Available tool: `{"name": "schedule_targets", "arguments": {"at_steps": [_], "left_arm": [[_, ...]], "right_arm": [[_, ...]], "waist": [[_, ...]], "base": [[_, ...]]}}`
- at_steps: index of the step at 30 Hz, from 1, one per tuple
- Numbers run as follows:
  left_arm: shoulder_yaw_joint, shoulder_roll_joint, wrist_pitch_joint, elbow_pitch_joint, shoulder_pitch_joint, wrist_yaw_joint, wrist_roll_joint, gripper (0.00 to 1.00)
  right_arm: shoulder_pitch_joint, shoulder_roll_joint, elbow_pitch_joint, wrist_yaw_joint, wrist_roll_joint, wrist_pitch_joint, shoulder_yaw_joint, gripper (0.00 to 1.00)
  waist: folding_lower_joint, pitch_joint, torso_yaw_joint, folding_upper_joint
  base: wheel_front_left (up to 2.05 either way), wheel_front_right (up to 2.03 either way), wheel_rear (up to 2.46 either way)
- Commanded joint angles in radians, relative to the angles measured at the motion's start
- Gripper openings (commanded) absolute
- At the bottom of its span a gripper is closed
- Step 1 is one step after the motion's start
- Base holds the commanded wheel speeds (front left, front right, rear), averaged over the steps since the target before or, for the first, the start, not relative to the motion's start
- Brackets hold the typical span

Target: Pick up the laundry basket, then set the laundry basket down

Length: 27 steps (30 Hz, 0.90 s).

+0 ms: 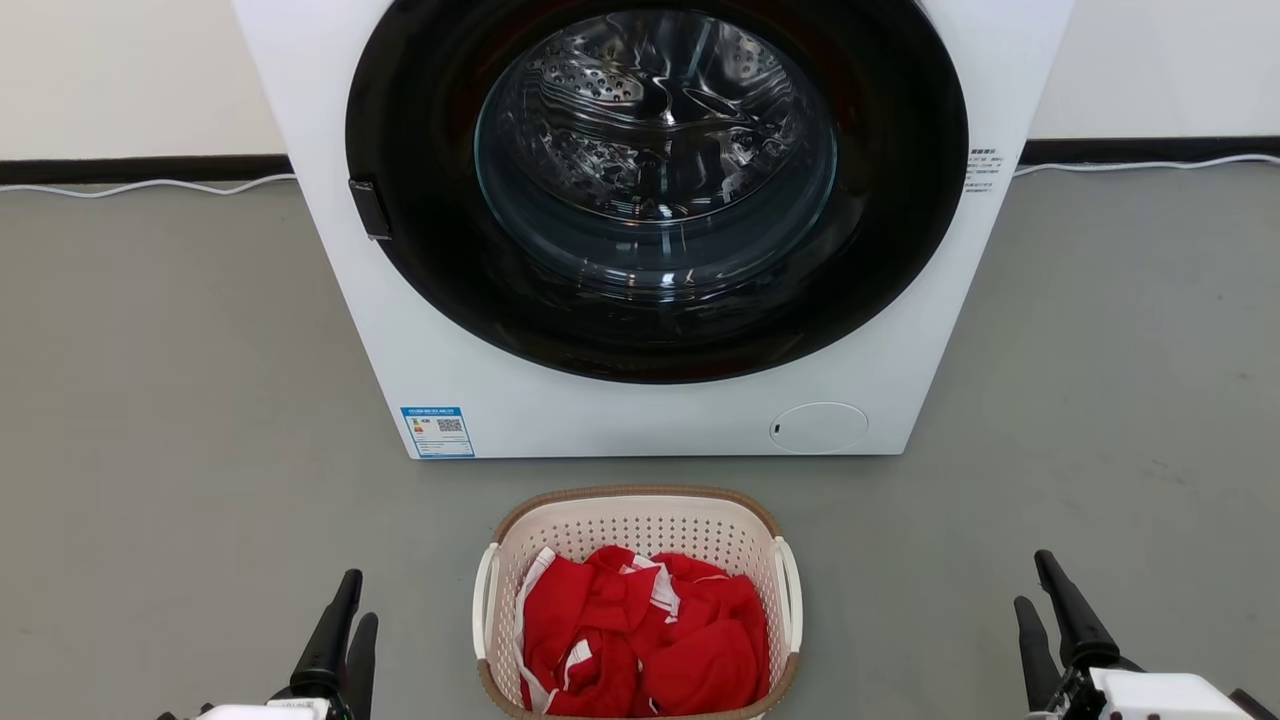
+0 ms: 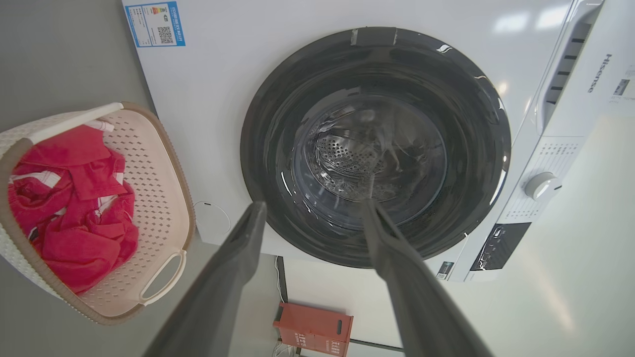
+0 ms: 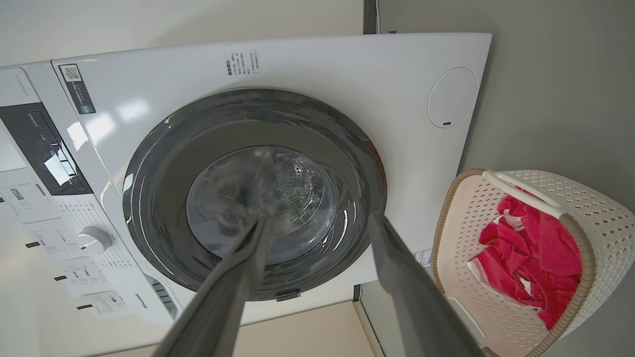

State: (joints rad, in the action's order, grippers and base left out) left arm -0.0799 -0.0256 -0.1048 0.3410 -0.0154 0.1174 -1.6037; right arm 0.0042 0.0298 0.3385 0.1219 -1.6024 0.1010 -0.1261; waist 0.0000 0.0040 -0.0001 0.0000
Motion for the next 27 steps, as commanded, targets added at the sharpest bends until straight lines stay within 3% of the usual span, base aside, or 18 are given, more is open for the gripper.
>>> {"name": "schedule_targets", "arguments": {"at_steps": [1,4,12,27], "left_arm": [[0.000,-0.005,0.006,-0.031,0.033,0.002,-0.003,1.00],[0.002,-0.006,0.011,-0.036,0.032,0.002,-0.005,1.00],[0.011,-0.010,0.031,-0.048,0.030,0.003,0.007,1.00],[0.045,-0.038,0.088,-0.043,0.054,0.004,0.156,1.00]], "right_arm": [[-0.032,0.006,-0.033,0.001,0.000,-0.011,0.007,1.00],[-0.029,0.007,-0.041,0.001,0.002,-0.019,0.014,1.00],[-0.024,0.008,-0.061,0.002,0.038,-0.043,0.029,1.00],[-0.034,0.009,-0.092,0.003,0.278,-0.086,0.050,1.00]], "waist": [[0.0008,-0.001,0.000,0.0000],[0.0023,-0.003,0.000,0.0000],[0.0001,-0.002,-0.001,0.0000],[0.0000,-0.007,-0.001,0.0000]], "base": [[0.00,0.00,0.00],[0.00,0.00,0.00],[0.00,0.00,0.00],[0.00,0.00,0.00]]}}
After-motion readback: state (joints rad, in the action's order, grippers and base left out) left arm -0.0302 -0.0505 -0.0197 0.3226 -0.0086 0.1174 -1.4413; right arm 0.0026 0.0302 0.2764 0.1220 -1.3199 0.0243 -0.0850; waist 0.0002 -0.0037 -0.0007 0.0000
